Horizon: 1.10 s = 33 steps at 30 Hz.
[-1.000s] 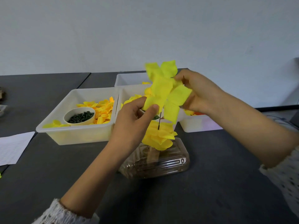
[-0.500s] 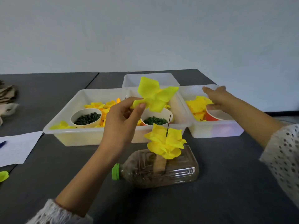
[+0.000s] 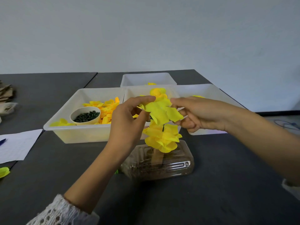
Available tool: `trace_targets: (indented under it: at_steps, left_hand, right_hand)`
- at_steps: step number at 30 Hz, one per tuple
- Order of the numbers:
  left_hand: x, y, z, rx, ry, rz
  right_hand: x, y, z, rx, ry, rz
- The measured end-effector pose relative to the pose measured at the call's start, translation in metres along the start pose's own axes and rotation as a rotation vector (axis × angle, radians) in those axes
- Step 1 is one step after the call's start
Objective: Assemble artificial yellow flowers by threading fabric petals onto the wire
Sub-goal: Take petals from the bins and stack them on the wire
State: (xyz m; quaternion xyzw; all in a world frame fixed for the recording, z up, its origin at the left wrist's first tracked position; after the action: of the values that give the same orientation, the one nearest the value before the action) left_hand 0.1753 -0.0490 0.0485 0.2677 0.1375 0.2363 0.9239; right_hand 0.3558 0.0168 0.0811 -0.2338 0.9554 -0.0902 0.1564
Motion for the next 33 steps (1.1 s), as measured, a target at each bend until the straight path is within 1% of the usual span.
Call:
trace_targets:
  at_steps: [3,6,7,8,10,12,14,18,20,23,28,33]
  left_hand:
    - [-0.004,0.0,0.003,-0.021,0.014,-0.021]
    - [-0.008,-0.002,0.003,-0.09,-0.009,-0.093]
    - [-0.008,-0.003,0.003,-0.129,-0.05,-0.12]
    - [-0.009,-0.005,0.002,-0.184,-0.112,-0.129]
    - [-0.01,-0.006,-0.001,-0.351,-0.217,-0.095]
    - [-0.011,-0.004,-0.006,-0.514,-0.202,-0.074]
    - [-0.01,-0.003,-0.01,-0.585,-0.14,-0.143]
    - [-0.006,-0.007,-0.011,-0.557,-0.075,-0.26]
    - [-0.005,-0.006,-0.014,-0.513,-0.005,-0.25]
    - [-0.005,-0.002,-0.019,-0.483,0.123,-0.189]
    - [-0.002,-0.003,-0.021,-0.455,0.209,-0.256]
    - [0.0,-0.001,-0.024,-0.38,0.246,-0.261]
  right_hand:
    - [0.003,-0.007,0.002,-0.037,0.031,-0.015]
    - [0.001,-0.008,0.004,-0.09,0.085,-0.014]
    - [0.0,-0.007,0.005,-0.108,0.09,-0.005]
    - [0.0,-0.006,0.006,-0.123,0.089,0.008]
    - [-0.001,-0.004,0.01,-0.153,0.057,0.04]
    - [0.0,-0.003,0.014,-0.17,0.021,0.059]
    - [0.0,-0.001,0.018,-0.169,0.005,0.057]
    - [-0.002,0.004,0.026,-0.167,-0.038,0.063]
    - [-0.003,0.007,0.03,-0.166,-0.031,0.055]
    - [-0.005,0.011,0.035,-0.18,0.034,0.019]
    - [-0.007,0.017,0.04,-0.188,0.054,0.01]
    - [-0.006,0.02,0.045,-0.16,0.084,0.014]
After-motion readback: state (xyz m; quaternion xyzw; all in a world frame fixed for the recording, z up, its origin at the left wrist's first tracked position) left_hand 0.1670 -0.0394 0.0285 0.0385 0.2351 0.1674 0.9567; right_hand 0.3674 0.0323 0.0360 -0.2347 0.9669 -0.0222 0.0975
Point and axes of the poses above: each hand's wrist, its own y-axis towards the middle knuckle, its own x-axis out of the palm, z = x × y, the point moved 2 cm from there along y, towards the middle knuckle, and after that the axes turned 10 degrees about z, right-handed, at the moved point
